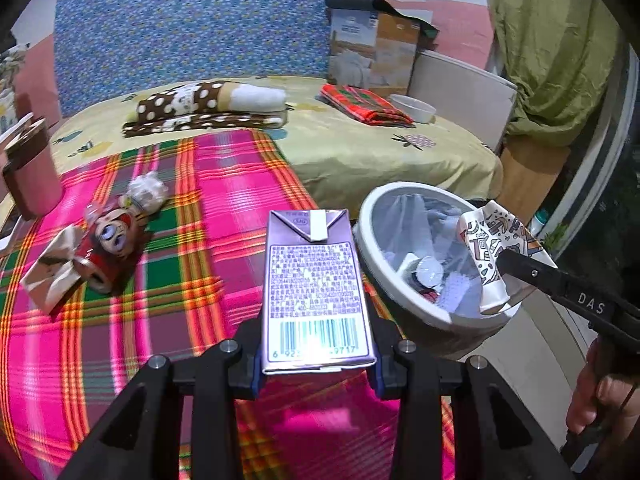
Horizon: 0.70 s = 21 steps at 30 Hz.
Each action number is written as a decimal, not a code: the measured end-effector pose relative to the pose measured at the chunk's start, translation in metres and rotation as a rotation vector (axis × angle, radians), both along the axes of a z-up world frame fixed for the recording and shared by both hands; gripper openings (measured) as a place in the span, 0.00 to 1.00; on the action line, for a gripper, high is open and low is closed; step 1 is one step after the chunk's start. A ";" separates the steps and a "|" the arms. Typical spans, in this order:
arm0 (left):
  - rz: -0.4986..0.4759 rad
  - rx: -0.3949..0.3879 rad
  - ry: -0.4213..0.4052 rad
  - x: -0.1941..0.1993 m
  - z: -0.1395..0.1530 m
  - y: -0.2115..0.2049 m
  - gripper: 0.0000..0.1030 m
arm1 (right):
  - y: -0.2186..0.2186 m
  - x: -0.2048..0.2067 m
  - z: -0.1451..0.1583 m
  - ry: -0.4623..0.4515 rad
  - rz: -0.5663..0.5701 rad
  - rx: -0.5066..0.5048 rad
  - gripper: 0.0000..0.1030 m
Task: Collect trash
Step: 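Carry the purple carton and paper cup over the wastebasket with both tools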
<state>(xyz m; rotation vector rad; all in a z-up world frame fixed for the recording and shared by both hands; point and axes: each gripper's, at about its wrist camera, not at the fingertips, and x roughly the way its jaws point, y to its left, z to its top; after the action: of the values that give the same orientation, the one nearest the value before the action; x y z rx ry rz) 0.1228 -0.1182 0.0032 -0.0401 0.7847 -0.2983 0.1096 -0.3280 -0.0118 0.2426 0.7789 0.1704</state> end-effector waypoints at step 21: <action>-0.169 -0.006 0.034 0.029 -0.008 -0.080 0.39 | -0.048 0.011 -0.015 0.054 -0.095 -0.043 0.14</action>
<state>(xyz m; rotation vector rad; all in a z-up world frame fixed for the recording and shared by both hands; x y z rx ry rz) 0.1519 -0.1977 -0.0043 0.0156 0.8224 -0.4606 0.1201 -0.3758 -0.0272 0.2436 0.8224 0.0569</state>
